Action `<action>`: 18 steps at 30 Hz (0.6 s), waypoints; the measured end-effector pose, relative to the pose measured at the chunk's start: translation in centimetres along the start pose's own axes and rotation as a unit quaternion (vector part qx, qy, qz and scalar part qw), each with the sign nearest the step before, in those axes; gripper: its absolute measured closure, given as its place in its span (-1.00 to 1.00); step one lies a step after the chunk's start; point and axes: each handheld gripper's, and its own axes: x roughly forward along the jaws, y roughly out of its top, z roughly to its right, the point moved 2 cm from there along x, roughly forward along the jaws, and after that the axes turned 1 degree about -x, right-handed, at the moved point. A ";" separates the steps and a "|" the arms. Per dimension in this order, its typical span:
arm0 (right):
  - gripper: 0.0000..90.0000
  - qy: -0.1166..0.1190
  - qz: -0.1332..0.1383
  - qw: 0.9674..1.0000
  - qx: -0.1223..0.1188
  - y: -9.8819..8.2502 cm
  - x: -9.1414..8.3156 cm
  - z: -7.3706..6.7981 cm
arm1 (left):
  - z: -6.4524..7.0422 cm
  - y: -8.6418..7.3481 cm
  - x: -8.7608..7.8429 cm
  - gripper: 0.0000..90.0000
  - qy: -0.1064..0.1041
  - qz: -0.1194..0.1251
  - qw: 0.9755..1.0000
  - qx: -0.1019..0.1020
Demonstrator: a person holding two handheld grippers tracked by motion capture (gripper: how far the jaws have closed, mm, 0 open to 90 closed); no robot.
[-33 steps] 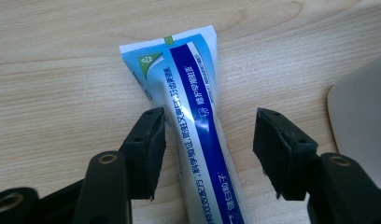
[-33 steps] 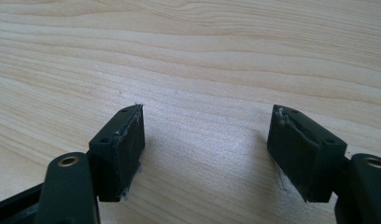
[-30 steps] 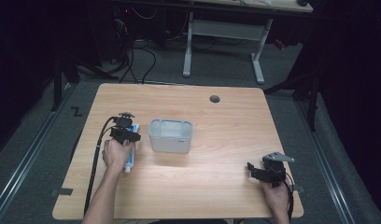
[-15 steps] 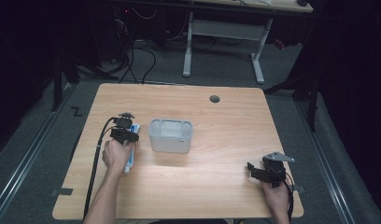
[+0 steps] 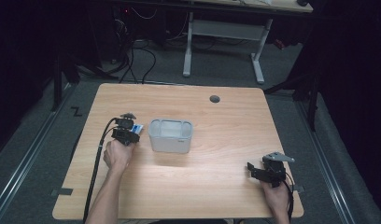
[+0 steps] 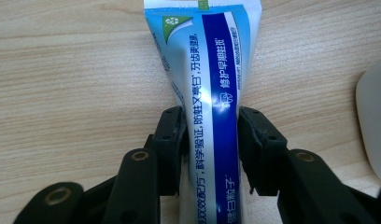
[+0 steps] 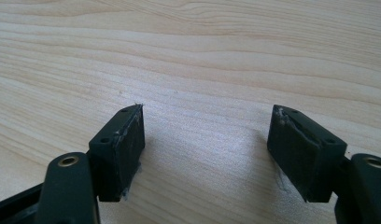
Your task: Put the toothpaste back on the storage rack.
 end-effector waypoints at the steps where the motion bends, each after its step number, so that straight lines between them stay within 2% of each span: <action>1: -0.39 0.000 0.000 1.000 0.000 0.0 0.0 0.0 | 0.0 0.0 -0.1 0.42 -0.001 0.001 1.000 0.002; 8: -0.39 0.000 0.000 1.000 0.000 0.0 0.0 0.0 | -0.1 0.0 -0.4 0.53 -0.008 0.006 1.000 0.007; 12: -0.39 0.000 0.000 1.000 0.000 0.0 0.0 0.0 | -0.4 0.0 -0.7 0.58 -0.017 0.007 1.000 0.002; 18: -0.39 0.000 0.000 1.000 0.000 0.0 0.0 0.0 | -0.2 -0.1 -1.2 0.59 -0.021 0.010 1.000 0.013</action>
